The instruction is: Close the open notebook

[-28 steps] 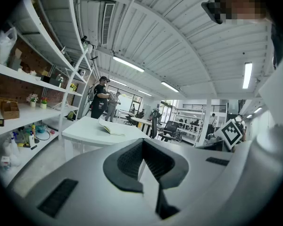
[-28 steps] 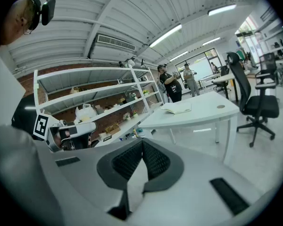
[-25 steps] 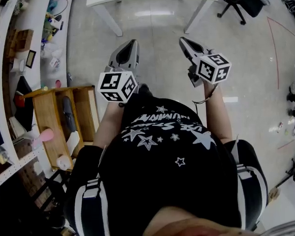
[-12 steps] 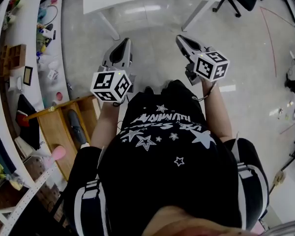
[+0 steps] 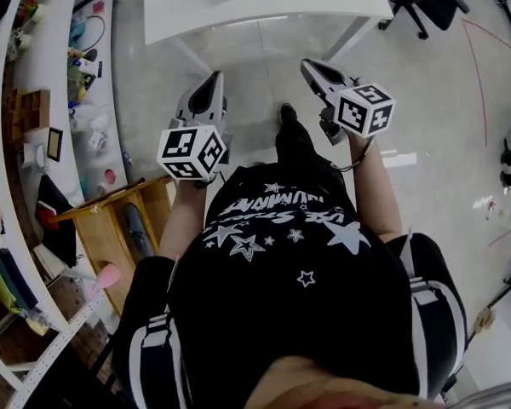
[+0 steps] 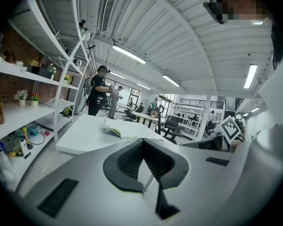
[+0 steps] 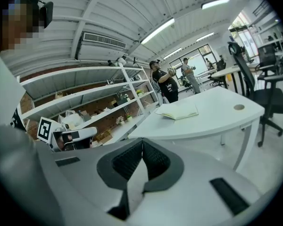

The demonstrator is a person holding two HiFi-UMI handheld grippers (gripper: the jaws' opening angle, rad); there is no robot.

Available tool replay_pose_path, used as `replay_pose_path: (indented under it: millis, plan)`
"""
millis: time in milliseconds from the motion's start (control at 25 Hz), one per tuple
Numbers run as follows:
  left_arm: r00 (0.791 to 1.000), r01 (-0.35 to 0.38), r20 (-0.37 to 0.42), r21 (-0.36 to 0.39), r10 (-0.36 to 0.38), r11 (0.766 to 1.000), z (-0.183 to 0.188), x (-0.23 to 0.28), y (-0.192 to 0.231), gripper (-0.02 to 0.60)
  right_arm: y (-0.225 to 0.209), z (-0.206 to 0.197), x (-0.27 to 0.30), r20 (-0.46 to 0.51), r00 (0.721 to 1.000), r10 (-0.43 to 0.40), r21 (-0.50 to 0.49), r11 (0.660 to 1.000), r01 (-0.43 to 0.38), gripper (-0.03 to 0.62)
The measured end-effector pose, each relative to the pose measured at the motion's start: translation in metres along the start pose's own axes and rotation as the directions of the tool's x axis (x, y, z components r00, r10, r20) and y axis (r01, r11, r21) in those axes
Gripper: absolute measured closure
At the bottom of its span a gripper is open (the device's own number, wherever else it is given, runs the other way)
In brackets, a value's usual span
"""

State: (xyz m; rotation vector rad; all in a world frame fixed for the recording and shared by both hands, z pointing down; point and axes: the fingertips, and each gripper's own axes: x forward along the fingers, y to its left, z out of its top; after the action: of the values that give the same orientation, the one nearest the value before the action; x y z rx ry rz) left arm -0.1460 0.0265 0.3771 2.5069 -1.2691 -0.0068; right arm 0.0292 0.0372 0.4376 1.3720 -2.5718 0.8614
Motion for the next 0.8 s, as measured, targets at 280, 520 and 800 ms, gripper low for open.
replay_pose_path:
  millis: [280, 520, 800]
  plan:
    - [0.995, -0.091, 0.035, 0.006, 0.090, 0.996, 0.035, 0.065, 0.028, 0.571, -0.047, 0.058, 0.057, -0.030, 0.997, 0.070, -0.030, 0.997, -0.071, 0.586]
    - [0.991, -0.129, 0.033, 0.009, 0.128, 0.992, 0.044, 0.121, 0.032, 0.572, -0.092, 0.105, 0.083, -0.019, 0.996, 0.091, -0.050, 0.995, -0.092, 0.586]
    - [0.974, -0.221, 0.051, 0.013, 0.220, 0.975, 0.058, 0.164, 0.044, 0.571, -0.137, 0.133, 0.110, -0.056, 0.988, 0.144, -0.074, 0.986, -0.147, 0.586]
